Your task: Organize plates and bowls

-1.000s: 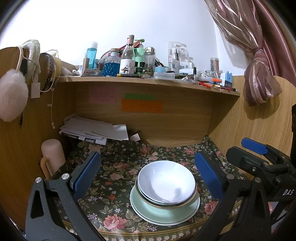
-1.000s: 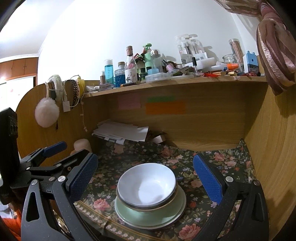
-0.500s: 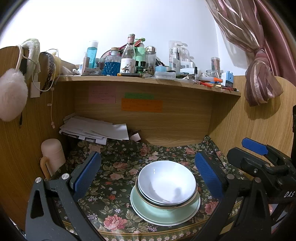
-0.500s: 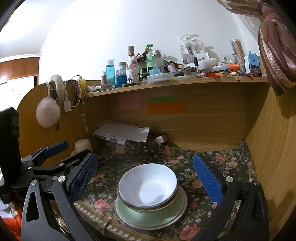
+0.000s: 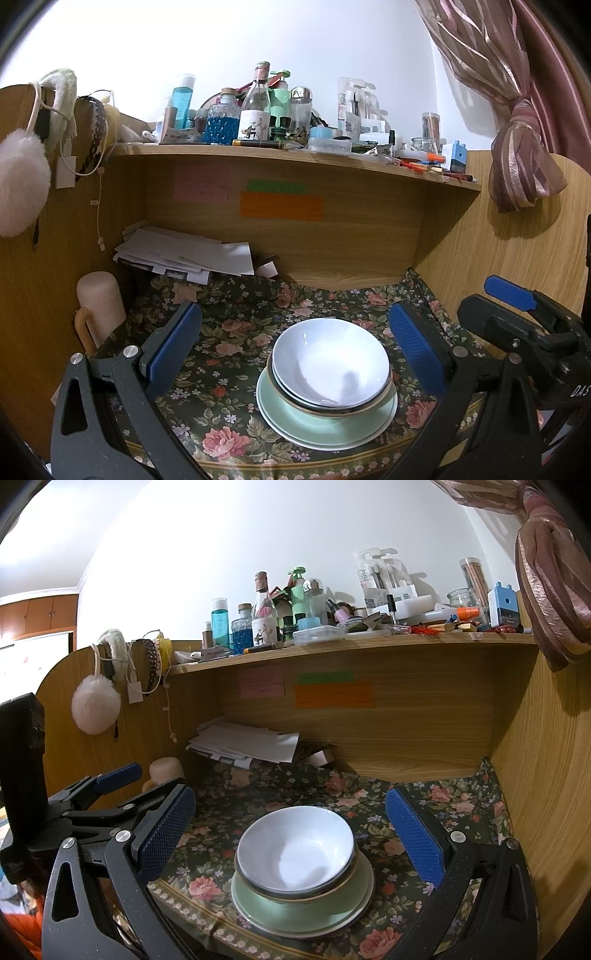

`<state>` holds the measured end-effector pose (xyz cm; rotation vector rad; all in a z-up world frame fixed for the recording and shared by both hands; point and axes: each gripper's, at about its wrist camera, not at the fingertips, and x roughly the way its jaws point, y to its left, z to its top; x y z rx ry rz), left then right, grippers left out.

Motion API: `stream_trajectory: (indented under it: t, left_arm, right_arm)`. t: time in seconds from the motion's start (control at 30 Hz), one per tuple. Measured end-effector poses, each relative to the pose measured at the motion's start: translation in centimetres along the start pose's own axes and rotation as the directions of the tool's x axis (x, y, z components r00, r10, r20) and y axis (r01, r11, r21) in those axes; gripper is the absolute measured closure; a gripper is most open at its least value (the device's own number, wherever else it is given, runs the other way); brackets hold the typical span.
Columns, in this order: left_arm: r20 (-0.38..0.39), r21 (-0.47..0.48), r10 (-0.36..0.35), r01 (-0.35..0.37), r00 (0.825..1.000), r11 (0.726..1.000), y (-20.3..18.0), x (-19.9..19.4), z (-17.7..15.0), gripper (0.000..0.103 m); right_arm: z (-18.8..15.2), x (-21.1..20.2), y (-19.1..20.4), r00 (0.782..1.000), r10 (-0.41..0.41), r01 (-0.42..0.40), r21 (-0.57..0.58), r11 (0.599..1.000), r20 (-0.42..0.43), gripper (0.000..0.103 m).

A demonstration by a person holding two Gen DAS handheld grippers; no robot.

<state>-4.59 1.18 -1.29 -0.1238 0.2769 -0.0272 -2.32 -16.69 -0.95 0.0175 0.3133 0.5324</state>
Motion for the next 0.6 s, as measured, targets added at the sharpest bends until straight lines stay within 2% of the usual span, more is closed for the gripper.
stream_trajectory:
  t: [0.6]
  left_arm:
    - [-0.02, -0.027, -0.005, 0.004, 1.0, 1.0, -0.31, 0.71, 0.14, 0.0]
  right_arm:
    - [-0.1, 0.66, -0.51, 1.0, -0.005, 0.006, 0.016, 1.0, -0.013, 0.0]
